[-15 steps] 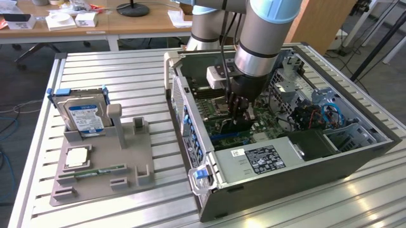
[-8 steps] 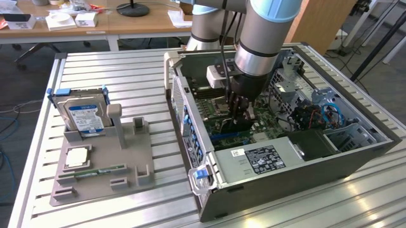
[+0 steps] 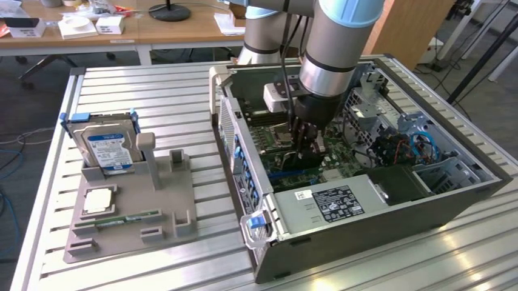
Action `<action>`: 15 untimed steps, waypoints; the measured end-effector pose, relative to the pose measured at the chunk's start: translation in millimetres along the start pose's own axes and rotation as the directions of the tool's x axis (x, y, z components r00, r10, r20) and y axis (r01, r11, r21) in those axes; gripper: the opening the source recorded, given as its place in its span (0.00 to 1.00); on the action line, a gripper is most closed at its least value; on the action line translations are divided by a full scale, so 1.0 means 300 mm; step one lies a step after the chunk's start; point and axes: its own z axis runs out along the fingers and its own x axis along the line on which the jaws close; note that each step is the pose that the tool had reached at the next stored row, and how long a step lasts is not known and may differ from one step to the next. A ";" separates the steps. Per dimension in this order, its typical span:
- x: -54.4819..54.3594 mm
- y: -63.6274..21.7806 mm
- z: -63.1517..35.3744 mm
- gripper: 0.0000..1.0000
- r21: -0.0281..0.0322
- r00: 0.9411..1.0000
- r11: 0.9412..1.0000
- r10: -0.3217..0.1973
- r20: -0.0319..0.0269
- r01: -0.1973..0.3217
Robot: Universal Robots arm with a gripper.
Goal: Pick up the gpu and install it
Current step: 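Insert the gpu into the slot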
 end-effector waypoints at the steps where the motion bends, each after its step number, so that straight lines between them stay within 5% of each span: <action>1: 0.000 0.000 0.000 0.26 0.000 1.000 1.000 0.002 0.000 -0.002; 15: 0.000 0.001 0.001 0.26 0.000 1.000 1.000 0.013 0.000 -0.013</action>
